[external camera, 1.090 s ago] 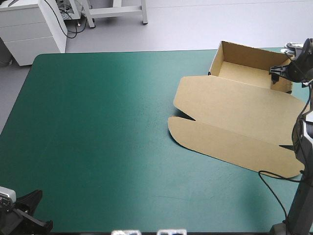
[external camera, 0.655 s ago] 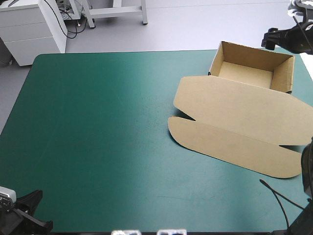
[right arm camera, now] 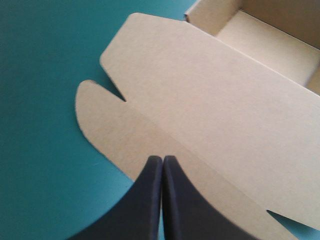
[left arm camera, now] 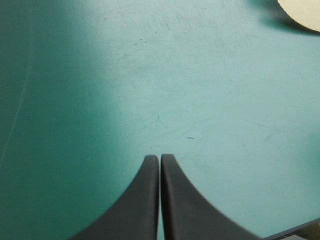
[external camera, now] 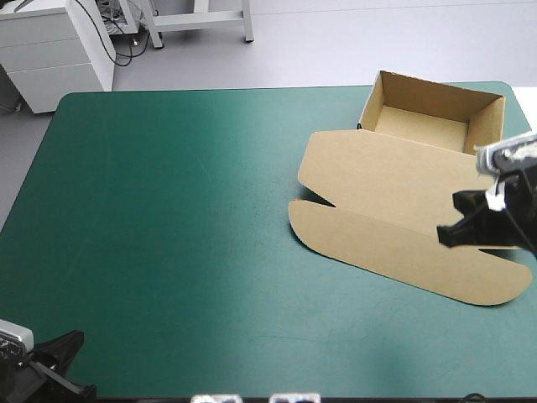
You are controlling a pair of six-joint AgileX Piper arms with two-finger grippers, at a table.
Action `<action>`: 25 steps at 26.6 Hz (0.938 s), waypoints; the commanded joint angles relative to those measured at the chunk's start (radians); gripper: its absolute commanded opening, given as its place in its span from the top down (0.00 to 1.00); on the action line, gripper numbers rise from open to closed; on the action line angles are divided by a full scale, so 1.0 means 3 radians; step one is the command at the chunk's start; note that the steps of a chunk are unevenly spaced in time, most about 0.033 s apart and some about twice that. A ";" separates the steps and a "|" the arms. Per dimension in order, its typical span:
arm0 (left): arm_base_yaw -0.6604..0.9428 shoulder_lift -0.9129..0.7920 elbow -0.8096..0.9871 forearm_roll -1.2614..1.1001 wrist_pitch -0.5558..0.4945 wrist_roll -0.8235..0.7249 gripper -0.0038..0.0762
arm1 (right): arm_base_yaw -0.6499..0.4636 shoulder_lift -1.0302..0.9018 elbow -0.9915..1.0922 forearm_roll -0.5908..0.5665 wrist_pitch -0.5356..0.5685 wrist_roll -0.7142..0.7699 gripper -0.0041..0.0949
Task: Fold the box
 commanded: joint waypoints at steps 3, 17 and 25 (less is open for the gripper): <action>-0.0008 0.0068 -0.0073 -0.0032 -0.0201 0.0020 0.96 | 0.0000 -0.0716 0.0759 0.0265 -0.0113 -0.0359 0.98; -0.0008 -0.0051 0.0234 -0.0008 -0.0835 0.0023 0.96 | 0.0048 -0.2617 0.2731 0.0185 -0.1808 -0.0260 0.98; -0.0008 -0.0176 0.0640 -0.0073 -0.1166 0.0227 0.96 | 0.0066 -0.2760 0.3008 0.0048 -0.1814 -0.0092 0.98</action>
